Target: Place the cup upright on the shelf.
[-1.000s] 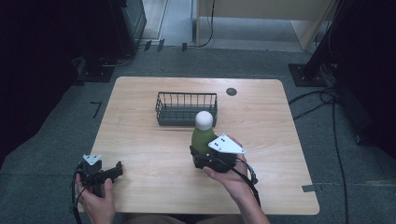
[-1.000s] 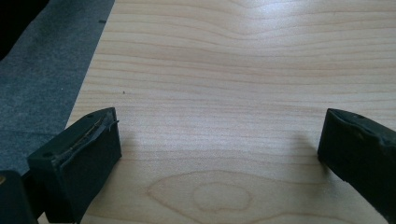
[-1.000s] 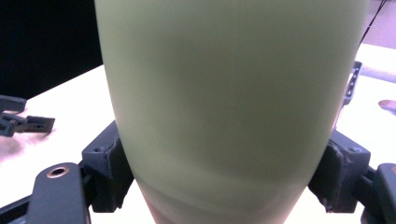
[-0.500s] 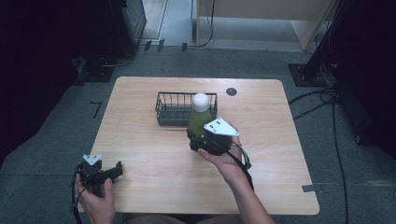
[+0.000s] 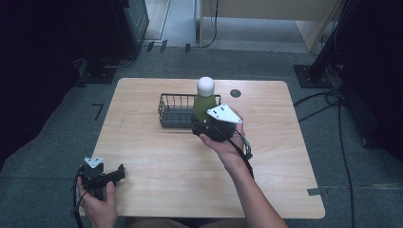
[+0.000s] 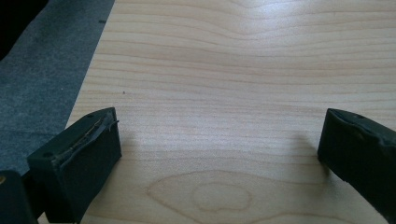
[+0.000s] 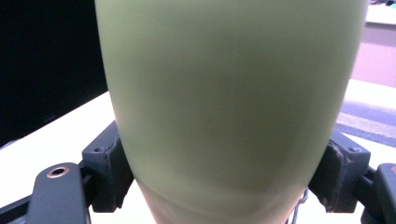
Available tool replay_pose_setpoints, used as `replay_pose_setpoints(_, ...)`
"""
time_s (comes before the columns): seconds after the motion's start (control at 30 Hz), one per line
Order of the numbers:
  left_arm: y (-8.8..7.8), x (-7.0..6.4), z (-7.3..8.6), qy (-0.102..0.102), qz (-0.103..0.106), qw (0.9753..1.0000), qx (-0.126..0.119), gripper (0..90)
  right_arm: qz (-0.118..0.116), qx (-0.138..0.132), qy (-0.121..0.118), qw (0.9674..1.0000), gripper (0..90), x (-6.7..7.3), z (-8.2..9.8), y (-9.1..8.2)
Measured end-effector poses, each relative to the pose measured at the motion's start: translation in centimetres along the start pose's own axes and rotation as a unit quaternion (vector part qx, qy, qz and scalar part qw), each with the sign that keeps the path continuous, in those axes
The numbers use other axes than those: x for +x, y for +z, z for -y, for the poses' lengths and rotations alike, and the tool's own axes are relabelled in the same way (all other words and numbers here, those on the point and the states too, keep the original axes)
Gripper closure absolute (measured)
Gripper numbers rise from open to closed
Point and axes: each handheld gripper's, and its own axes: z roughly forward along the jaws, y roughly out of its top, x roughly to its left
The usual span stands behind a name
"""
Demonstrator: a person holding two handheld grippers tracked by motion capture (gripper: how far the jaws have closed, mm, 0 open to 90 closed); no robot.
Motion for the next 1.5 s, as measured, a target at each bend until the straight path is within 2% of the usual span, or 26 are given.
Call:
replay_pose_setpoints(0.23, 0.0, 0.0, 0.0, 0.0, 0.0, 1.0, 0.0, 0.0, 0.017, -0.018, 0.006, 0.9997, 20.1, -0.6, -1.6, 1.1)
replay_pose_setpoints(0.3, 0.0, 0.0, 0.0, 0.0, 0.0, 1.0, 0.0, 0.0, 0.018, -0.019, 0.005, 0.9997, 20.1, -0.6, -1.8, 1.3)
replay_pose_setpoints(0.37, 0.0, 0.0, 0.0, 0.0, 0.0, 1.0, 0.0, 0.0, 0.028, -0.018, 0.001, 0.9994, 20.1, -0.9, -2.3, 2.0)
replay_pose_setpoints(0.63, 0.0, 0.0, 0.0, 0.0, 0.0, 1.0, 0.0, 0.0, 0.045, -0.018, 0.014, 0.9987, 20.1, -1.7, -3.3, 3.9)
replay_pose_setpoints(0.8, 0.0, 0.0, 0.0, -0.001, 0.0, 1.0, -0.001, 0.0, 0.055, -0.017, 0.006, 0.9983, 20.1, -1.9, -3.9, 5.2)
replay_pose_setpoints(0.87, 0.0, 0.0, 0.0, 0.0, 0.0, 1.0, -0.001, 0.0, 0.056, -0.02, 0.012, 0.9981, 20.1, -2.1, -4.1, 5.7)
replay_pose_setpoints(1.0, 0.0, 0.0, 0.0, 0.001, 0.0, 1.0, 0.0, 0.0, 0.061, -0.023, 0.012, 0.9978, 20.1, -2.3, -4.0, 6.5)
replay_pose_setpoints(1.13, 0.0, 0.0, 0.0, 0.001, 0.0, 1.0, 0.0, 0.0, 0.07, -0.015, 0.009, 0.9974, 20.1, -2.7, -3.6, 7.7)
replay_pose_setpoints(1.23, 0.0, 0.0, 0.0, 0.001, 0.0, 1.0, 0.0, 0.0, 0.079, -0.005, 0.018, 0.9967, 20.1, -3.2, -3.0, 8.7)
replay_pose_setpoints(1.5, 0.0, 0.0, 0.0, 0.001, 0.0, 1.0, 0.0, 0.0, 0.076, 0.008, 0.015, 0.997, 20.0, -3.3, -2.1, 10.1)
